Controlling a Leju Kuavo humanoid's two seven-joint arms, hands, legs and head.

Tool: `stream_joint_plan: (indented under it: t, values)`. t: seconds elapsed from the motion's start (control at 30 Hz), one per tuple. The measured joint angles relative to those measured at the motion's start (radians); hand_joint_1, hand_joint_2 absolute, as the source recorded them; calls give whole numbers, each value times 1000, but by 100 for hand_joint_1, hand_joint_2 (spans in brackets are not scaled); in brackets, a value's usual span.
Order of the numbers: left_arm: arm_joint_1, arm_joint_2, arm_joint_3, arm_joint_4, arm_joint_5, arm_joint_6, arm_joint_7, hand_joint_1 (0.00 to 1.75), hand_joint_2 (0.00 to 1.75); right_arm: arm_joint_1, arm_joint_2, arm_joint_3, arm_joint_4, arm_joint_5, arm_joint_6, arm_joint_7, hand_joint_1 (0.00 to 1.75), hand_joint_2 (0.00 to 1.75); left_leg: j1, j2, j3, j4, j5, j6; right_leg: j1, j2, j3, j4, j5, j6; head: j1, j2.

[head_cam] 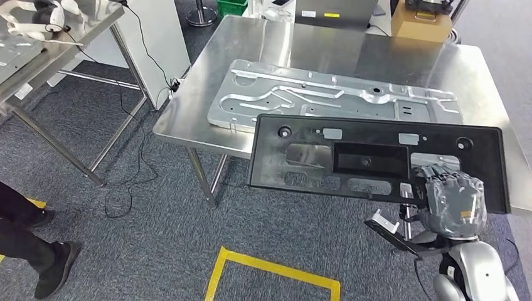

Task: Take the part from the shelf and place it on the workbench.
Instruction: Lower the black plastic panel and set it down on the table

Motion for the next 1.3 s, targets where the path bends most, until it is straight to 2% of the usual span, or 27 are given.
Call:
stream_joint_plan:
  t: [0.07, 0.1, 0.17, 0.2, 0.23, 0.27, 0.33, 0.4, 0.47, 0.53, 0.57, 0.6, 0.67, 0.7, 0.73, 0.77, 0.83, 0.87, 0.93, 1.0, 1.07, 1.13, 1.2, 1.23, 1.27, 1.3]
  values:
    - [0, -3, 1, 0, 0, 0, -2, 0, 0, 5, -11, -18, -6, -1, 2, 0, 175, 175, 1, -2, 25, -13, -4, 13, -2, -1, -17, 46, -14, 6, 0, 0]
    - [-1, -3, 1, 0, 0, 0, -3, 0, 0, 8, -15, -29, -9, -3, 2, 0, 175, 175, 0, -2, 33, -18, -7, 18, -1, 0, -47, 97, -33, 6, 1, 0]
    - [-3, -4, 3, 0, 0, 0, -8, 0, 0, 16, -24, -58, -14, -11, 4, 0, 175, 175, -5, -4, 44, -19, -17, 28, 4, 1, -135, 222, -81, 3, 1, 0]
    - [-3, -4, 3, 0, 0, 0, -9, 0, 0, 22, -28, -72, -15, -16, 8, -1, 175, 175, -9, -6, 51, -18, -24, 32, 7, 1, -173, 263, -93, 1, 1, 0]
    - [-3, -5, 4, 0, 0, 0, -10, 0, 0, 26, -32, -85, -15, -21, 11, -2, 175, 175, -13, -8, 60, -18, -32, 34, 10, 1, -194, 270, -84, -2, 1, 0]
    - [-2, -5, 5, 0, 0, 0, -11, 0, 0, 30, -36, -97, -15, -26, 15, -2, 175, 175, -16, -10, 71, -18, -40, 35, 13, 2, -197, 240, -52, -8, 1, 0]
    - [-1, -6, 6, 0, 1, 0, -11, 0, 0, 33, -43, -114, -15, -32, 19, -3, 175, 175, -20, -12, 94, -19, -59, 34, 22, 2, -165, 118, 48, -25, 1, 0]
    - [-3, -9, 7, 0, 1, 0, -11, 0, 0, 35, -49, -128, -16, -35, 20, -3, 175, 175, -23, -14, 104, -20, -74, 28, 32, 1, -149, 34, 91, -40, 2, 0]
    - [-5, -11, 7, 0, 0, 0, -11, 0, 0, 39, -56, -139, -18, -38, 21, -3, 175, 175, -25, -16, 112, -15, -81, 17, 35, 2, -149, 18, 86, -47, 2, 0]
    - [-4, -11, 8, -1, 1, 1, -11, 0, 0, 43, -61, -150, -19, -44, 23, -3, 175, 175, -26, -14, 117, 2, -92, 6, 28, 3, -129, 11, 92, -54, 3, 0]
    - [-5, -10, 8, -1, 1, 1, -11, 0, 0, 43, -62, -155, -20, -48, 24, -3, 175, 175, -24, -13, 108, 28, -107, 0, 24, 2, -118, 9, 88, -59, 2, 0]
    - [-6, -10, 8, -1, 1, 1, -11, 0, 0, 44, -64, -161, -20, -52, 25, -3, 175, 175, -21, -11, 86, 72, -130, -8, 21, 1, -109, 7, 84, -62, 2, 0]
    - [-6, -9, 8, -1, 2, 1, -11, 0, 0, 44, -66, -169, -21, -57, 29, -5, 175, 175, -11, -7, 12, 193, -182, -21, 21, 1, -98, 7, 72, -65, 2, 0]
    - [-6, -9, 8, -1, 2, 1, -11, 0, 0, 46, -66, -171, -21, -58, 31, -7, 175, 175, -7, -6, -23, 239, -194, -25, 20, 1, -92, 7, 65, -63, 2, 0]
    - [-5, -8, 8, -1, 2, 1, -11, 0, 0, 48, -66, -172, -21, -58, 33, -10, 175, 175, -3, -5, -45, 257, -188, -27, 19, 2, -84, 7, 59, -62, 2, 0]
    - [-5, -8, 9, -1, 2, 1, -11, 0, 0, 50, -66, -173, -21, -58, 35, -11, 175, 175, -1, -4, -51, 238, -158, -29, 17, 2, -74, 8, 51, -59, 2, 0]
    - [-3, -7, 9, -1, 2, 1, -11, 0, 0, 52, -66, -174, -21, -58, 37, -12, 175, 175, 1, -3, -19, 121, -63, -27, 14, 3, -51, 7, 35, -51, 2, 0]
    - [-3, -7, 9, -1, 2, 0, -11, 0, 0, 52, -66, -175, -21, -58, 37, -12, 175, 175, -2, -2, -4, 65, -36, -24, 12, 3, -41, 5, 29, -46, 2, 0]
    - [-4, -7, 9, -1, 2, 0, -10, 0, 0, 53, -67, -177, -21, -58, 37, -12, 175, 175, -8, -1, 10, 10, -27, -12, 12, 2, -33, 1, 22, -33, 2, 0]
    - [-4, -7, 9, -1, 2, 0, -10, 0, 0, 54, -68, -178, -21, -58, 37, -14, 175, 175, -10, -2, 18, -6, -26, 6, 14, 2, -27, 6, 24, -17, 2, 0]
    - [-3, -7, 9, -1, 2, 0, -10, 0, 0, 55, -70, -180, -22, -57, 37, -15, 175, 175, -8, -3, 37, -18, -17, 20, 12, 2, -31, 31, 15, -9, 2, 0]
    - [-4, -7, 9, -1, 2, 0, -10, 0, 0, 53, -70, -182, -24, -58, 37, -15, 175, 175, -7, -3, 51, -26, -18, 29, 11, 3, -77, 115, -29, -5, 3, 0]
    - [-6, -7, 9, -1, 2, 0, -11, 0, 0, 54, -70, -183, -25, -58, 38, -16, 175, 175, -10, -4, 57, -26, -25, 36, 12, 3, -159, 236, -79, -2, 3, 0]
    - [-6, -7, 9, -1, 2, 0, -11, 0, 0, 55, -70, -183, -24, -57, 38, -17, 175, 175, -11, -5, 61, -26, -30, 37, 13, 3, -191, 271, -83, -2, 3, 0]
    - [-6, -7, 9, -1, 2, 0, -11, 0, 0, 57, -70, -183, -24, -56, 39, -18, 175, 175, -12, -6, 67, -26, -35, 37, 13, 3, -206, 273, -67, -2, 3, 0]
    - [-5, -7, 9, -1, 2, 1, -11, 0, 0, 58, -70, -183, -24, -55, 40, -19, 175, 175, -12, -7, 75, -26, -41, 35, 13, 3, -200, 235, -30, -5, 3, 0]
